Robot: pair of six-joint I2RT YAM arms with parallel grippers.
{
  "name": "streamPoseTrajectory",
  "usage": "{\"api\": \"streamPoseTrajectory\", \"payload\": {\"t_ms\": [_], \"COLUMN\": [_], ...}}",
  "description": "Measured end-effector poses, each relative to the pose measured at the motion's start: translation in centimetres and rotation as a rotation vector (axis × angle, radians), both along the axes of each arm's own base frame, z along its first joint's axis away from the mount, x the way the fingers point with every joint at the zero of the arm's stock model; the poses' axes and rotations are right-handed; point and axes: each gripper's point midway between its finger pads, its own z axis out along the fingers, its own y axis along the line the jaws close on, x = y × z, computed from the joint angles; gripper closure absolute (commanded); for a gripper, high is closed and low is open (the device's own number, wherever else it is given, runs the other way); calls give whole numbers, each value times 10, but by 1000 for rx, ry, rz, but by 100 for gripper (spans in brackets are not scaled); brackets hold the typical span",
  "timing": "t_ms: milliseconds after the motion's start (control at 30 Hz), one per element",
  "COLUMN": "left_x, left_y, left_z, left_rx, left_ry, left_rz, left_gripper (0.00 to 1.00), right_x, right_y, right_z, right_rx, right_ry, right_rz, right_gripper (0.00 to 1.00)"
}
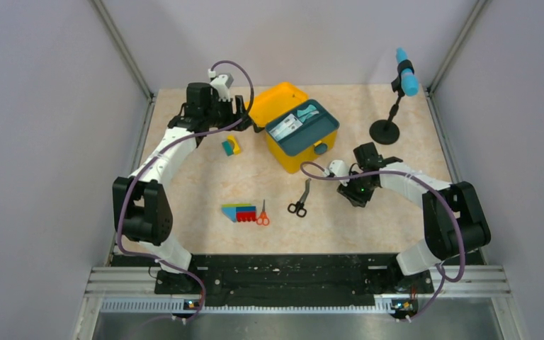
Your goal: Organize the medicine kit
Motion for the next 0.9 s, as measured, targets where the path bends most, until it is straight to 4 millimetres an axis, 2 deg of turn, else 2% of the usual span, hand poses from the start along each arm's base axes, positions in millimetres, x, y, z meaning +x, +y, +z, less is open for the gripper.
{"api": "streamPoseTrajectory", "payload": {"t_ms": [267,467,600,667,767,900], "left_x": [1,1,1,1,1,1], "left_y": [0,0,0,0,0,0], "left_z": [4,4,3,3,3,3], "left_rx": [-2,-1,-1,-1,-1,-1], "left_ry": [-4,-3,-1,0,0,0], "left_rz": [1,1,1,1,1,1], "left_gripper": [28,28,28,28,28,28], "right_x": [-1,-3,1,7,14,11], "right_y": [5,12,20,25,31,36], "right_z": [0,2,12,20,28,29], "right_rx": [14,28,57,75,103,113], "right_ry": [3,11,12,0,-13,-6], "right_rz": [13,26,22,17,6,21], "right_gripper": [81,83,83,81,70,62]}}
